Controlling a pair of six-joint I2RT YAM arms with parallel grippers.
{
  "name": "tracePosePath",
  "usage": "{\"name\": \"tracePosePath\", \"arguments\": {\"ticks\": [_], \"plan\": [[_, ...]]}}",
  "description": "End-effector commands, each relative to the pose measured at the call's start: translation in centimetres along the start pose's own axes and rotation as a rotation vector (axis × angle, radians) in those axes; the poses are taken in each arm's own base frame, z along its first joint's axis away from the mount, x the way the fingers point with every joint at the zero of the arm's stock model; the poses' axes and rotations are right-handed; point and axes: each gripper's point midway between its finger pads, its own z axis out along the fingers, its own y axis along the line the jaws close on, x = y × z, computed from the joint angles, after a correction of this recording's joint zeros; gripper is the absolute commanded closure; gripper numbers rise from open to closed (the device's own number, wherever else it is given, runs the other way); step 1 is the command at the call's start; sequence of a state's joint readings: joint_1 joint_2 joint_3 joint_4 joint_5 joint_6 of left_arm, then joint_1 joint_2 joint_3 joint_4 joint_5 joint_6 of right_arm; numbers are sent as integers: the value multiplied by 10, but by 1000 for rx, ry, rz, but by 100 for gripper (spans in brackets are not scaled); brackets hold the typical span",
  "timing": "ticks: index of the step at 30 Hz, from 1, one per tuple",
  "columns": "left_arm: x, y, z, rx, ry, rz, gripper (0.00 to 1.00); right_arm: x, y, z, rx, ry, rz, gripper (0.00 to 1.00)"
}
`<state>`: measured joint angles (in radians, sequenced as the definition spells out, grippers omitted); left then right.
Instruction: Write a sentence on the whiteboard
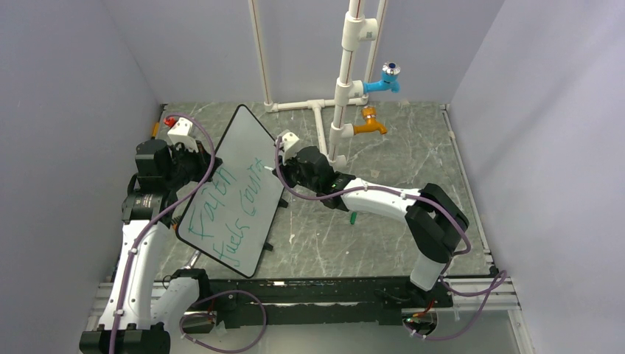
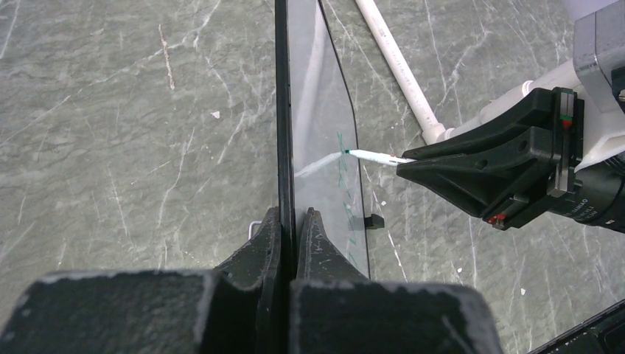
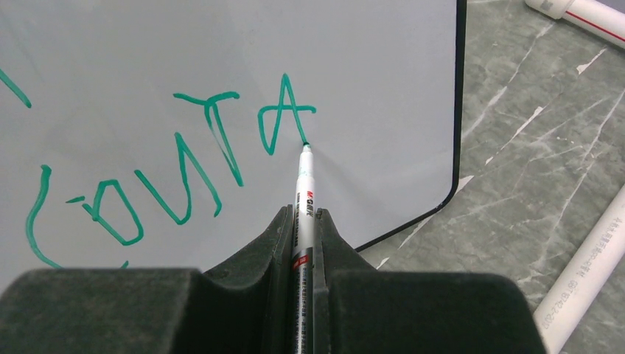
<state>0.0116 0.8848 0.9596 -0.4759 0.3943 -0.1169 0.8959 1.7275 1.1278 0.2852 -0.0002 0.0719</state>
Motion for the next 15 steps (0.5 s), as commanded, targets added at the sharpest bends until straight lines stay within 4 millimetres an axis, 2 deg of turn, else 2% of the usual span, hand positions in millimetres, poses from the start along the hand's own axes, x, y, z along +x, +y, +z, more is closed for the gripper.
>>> {"name": "tracePosePath", "arguments": {"ticks": [1, 6, 15], "plan": [[66, 14, 1, -25, 215, 60, 100, -9, 8, -4, -21, -24, 13, 100], [66, 13, 1, -25, 215, 58, 100, -23, 6, -7, -12, -50, -1, 100], [66, 13, 1, -23, 214, 59, 100, -64, -29, -17, 96, -127, 50, 100]]}}
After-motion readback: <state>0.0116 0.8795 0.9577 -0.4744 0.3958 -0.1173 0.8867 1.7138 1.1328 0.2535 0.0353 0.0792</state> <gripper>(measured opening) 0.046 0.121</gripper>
